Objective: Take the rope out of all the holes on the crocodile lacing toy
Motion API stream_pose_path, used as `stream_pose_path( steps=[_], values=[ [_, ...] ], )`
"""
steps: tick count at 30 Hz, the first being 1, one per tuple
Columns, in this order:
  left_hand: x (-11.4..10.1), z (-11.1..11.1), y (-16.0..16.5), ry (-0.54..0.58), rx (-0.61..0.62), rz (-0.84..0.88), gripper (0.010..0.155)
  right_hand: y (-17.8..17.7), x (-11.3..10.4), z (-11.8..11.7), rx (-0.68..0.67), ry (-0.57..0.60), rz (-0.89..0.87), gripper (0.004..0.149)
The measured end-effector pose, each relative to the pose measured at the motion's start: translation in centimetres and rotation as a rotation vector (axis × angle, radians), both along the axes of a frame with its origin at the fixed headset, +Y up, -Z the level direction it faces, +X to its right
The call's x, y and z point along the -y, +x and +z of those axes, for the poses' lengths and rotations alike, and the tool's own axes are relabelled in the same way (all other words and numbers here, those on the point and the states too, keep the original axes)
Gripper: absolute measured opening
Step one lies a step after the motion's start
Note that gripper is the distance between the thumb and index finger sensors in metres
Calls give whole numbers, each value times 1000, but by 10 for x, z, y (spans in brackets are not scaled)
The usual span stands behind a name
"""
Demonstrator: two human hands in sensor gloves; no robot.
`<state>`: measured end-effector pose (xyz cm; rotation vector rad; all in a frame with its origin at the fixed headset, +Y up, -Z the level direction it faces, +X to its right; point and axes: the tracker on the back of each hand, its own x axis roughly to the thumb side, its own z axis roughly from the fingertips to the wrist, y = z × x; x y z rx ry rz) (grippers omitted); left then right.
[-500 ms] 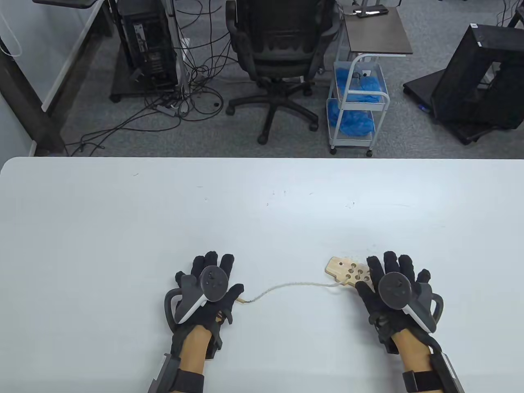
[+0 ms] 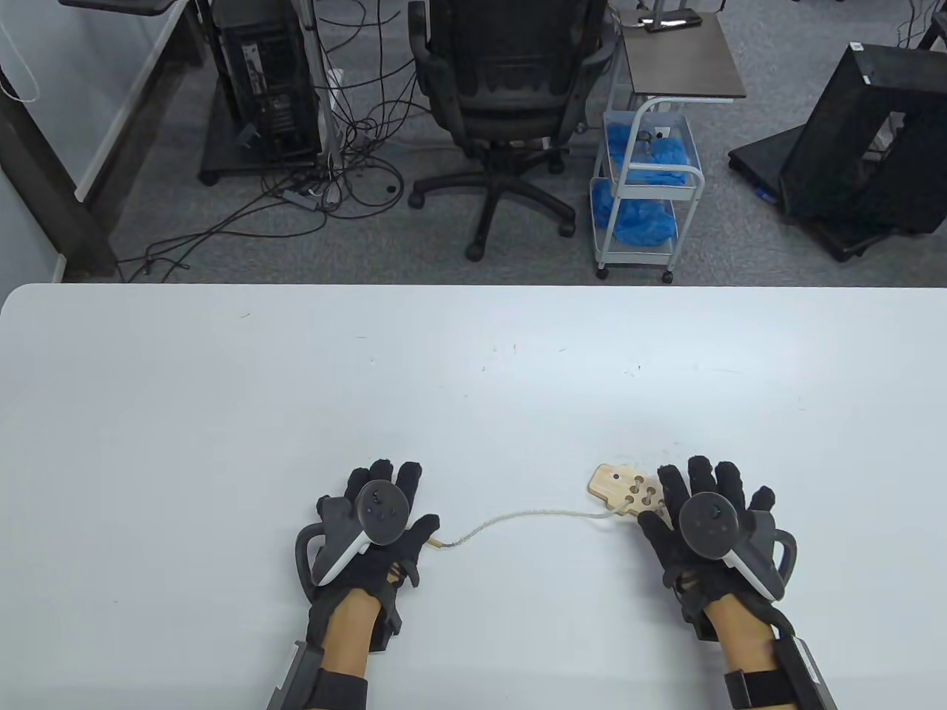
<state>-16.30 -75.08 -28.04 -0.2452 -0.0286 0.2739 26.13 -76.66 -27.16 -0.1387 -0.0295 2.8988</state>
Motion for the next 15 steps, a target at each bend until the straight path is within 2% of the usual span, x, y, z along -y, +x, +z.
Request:
stream_pose_path(
  steps=[5,10,13,15],
  values=[
    [3,-2,0,-16,0,-15,80,5,-5,1,-17,3,-55,71],
    [3,-3,0,-22,3,-5,79,29,-7,0,63,17,-192,71],
    [4,-3,2,-30,13,-4,80,49,2,-2,125,-46,-265,75],
    [4,-3,4,-36,21,-7,80,60,11,-4,157,-111,-252,80]
  ],
)
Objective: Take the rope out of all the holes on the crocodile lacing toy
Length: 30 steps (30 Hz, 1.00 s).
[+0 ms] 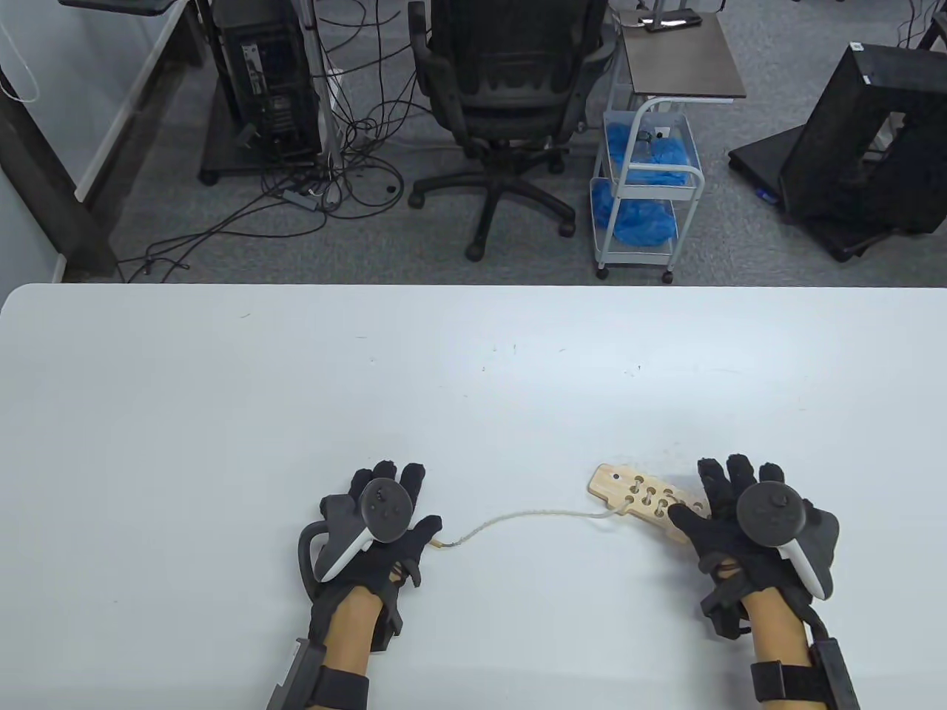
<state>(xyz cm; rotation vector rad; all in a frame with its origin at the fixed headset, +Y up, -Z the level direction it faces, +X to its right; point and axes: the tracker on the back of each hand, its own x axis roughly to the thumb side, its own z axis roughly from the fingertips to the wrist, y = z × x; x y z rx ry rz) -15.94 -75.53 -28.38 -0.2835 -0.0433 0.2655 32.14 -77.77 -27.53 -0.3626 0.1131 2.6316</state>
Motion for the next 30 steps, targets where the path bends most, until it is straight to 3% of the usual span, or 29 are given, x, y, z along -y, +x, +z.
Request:
stream_pose_path(
  steps=[3,8,14,17,20,25,30],
  values=[
    [0,-1,2,-9,8,-4,80,7,14,-4,-8,-108,-26,86],
    [0,0,2,-8,10,6,79,6,19,-8,-11,-175,17,89],
    [1,0,2,-10,13,10,79,-6,10,-9,0,-124,173,84],
    [1,0,3,-8,16,11,79,-9,6,-8,3,-89,210,73],
    [2,0,3,-11,16,11,79,-8,1,-5,18,-18,106,53],
    [-1,-1,0,-7,18,46,79,-16,-5,-5,-38,52,-55,44],
    [-12,1,-9,74,-2,142,79,-32,-25,-1,-68,223,-202,42]
  ],
)
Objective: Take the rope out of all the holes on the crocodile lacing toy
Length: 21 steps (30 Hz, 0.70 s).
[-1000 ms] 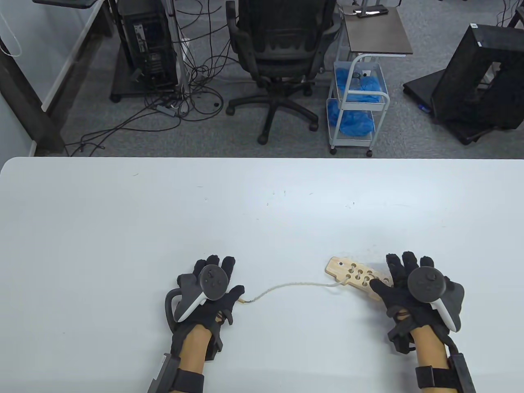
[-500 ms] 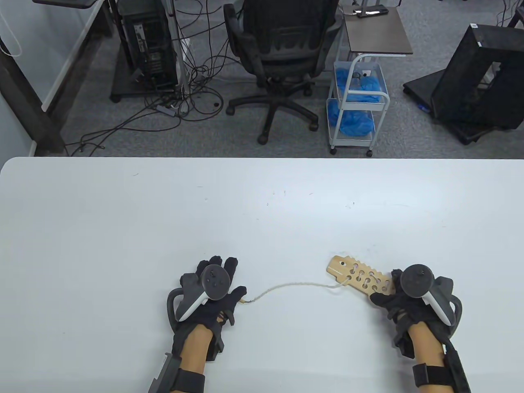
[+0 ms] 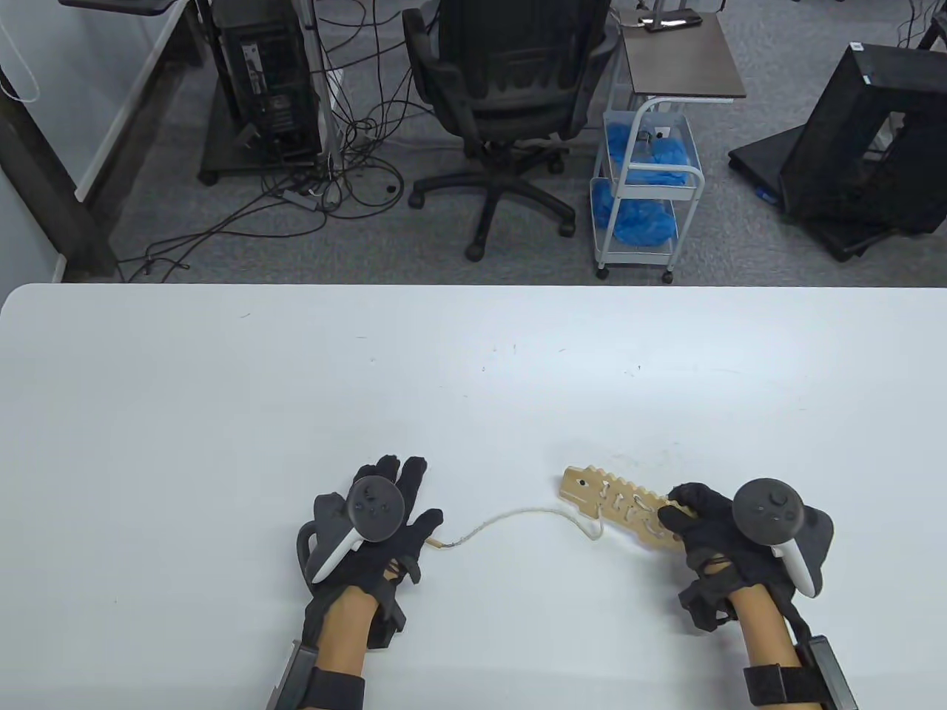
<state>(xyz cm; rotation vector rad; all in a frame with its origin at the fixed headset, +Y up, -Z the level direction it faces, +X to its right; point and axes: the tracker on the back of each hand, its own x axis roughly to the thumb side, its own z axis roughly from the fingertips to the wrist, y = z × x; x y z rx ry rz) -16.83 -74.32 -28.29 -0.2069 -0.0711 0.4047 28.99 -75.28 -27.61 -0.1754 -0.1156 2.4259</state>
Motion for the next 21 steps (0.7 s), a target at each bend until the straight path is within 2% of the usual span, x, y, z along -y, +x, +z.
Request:
stream_pose_path(
  steps=[4,8,10,13,16,19,21],
  values=[
    [-4,0,-4,25,-10,21,78,-12,-26,10,16,195,-152,41],
    [-4,-1,-5,28,-9,35,76,-21,-52,16,-1,301,-292,42],
    [-2,-1,-3,22,5,57,69,-26,-62,18,-16,341,-355,43],
    [1,0,4,18,42,60,61,-33,-71,21,-72,432,-432,45],
    [9,-1,19,-24,142,50,58,-39,-76,28,-111,494,-508,45],
    [14,0,36,-60,208,11,59,-42,-77,33,-146,533,-537,45],
    [18,2,47,-78,237,-24,64,-44,-79,37,-168,564,-544,45]
  ],
)
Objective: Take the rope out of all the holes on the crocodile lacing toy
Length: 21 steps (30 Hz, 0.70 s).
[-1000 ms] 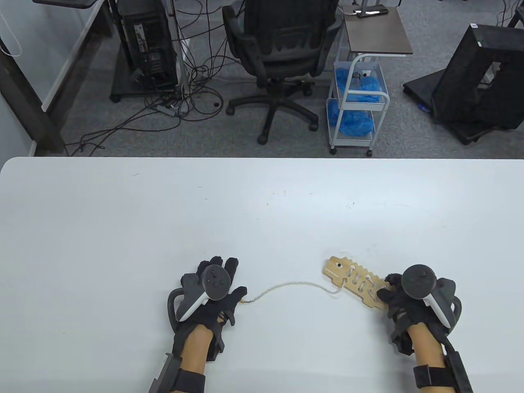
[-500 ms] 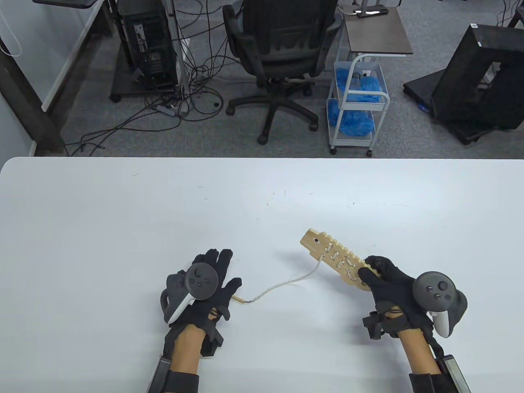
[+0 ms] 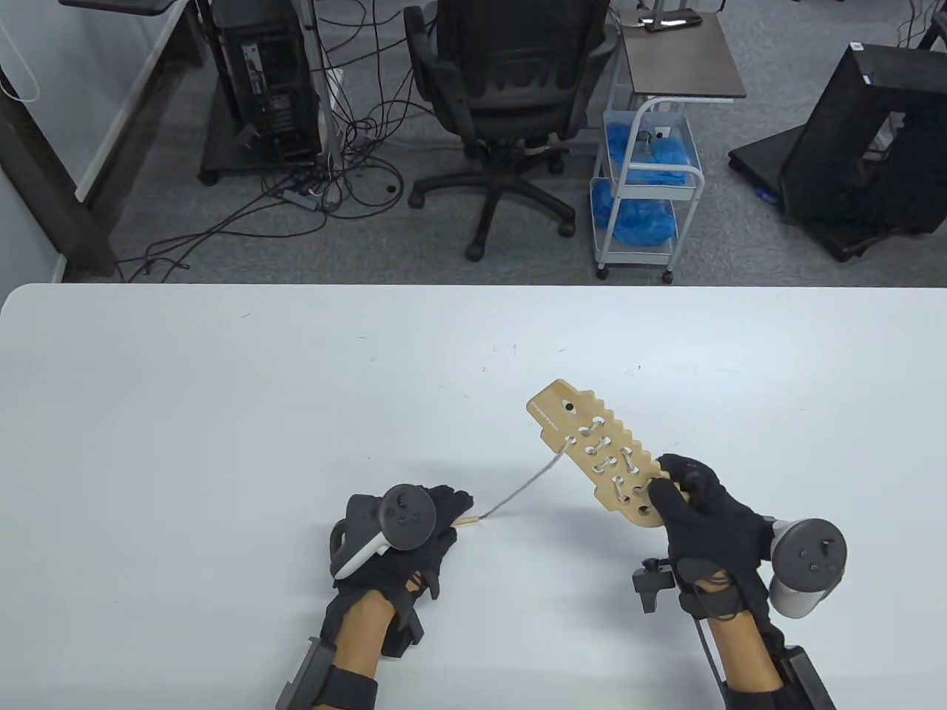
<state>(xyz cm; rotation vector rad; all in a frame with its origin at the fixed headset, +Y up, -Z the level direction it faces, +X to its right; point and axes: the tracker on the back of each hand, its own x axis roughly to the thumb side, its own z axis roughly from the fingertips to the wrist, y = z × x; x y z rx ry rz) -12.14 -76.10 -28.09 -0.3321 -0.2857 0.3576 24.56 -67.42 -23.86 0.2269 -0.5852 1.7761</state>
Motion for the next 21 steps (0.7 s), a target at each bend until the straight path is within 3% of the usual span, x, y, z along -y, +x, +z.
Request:
stream_pose_path(
  steps=[5,10,18,21],
  values=[
    [2,6,23,31,73,-91,74,-14,-13,14,-37,90,-10,45],
    [4,12,42,74,162,-213,73,-26,-23,25,-65,146,-20,44],
    [-4,17,52,182,206,-199,45,-19,-26,32,-5,180,-23,44],
    [-5,17,51,178,210,-191,42,-12,-19,30,28,156,-34,44]
  ],
)
